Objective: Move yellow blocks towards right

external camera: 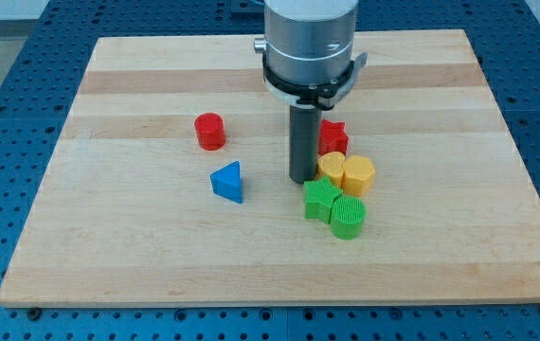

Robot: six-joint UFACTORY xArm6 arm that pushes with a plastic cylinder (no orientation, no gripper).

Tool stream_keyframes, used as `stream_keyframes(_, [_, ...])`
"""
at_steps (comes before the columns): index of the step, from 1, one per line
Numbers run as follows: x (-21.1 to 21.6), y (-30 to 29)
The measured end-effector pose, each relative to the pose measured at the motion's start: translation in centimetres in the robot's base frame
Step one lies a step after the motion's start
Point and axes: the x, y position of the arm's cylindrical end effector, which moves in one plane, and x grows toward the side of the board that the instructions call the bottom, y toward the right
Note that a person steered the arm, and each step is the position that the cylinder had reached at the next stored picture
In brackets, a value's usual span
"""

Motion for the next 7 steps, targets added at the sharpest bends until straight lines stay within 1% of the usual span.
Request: stream_keyframes(7, [0.0, 6.3])
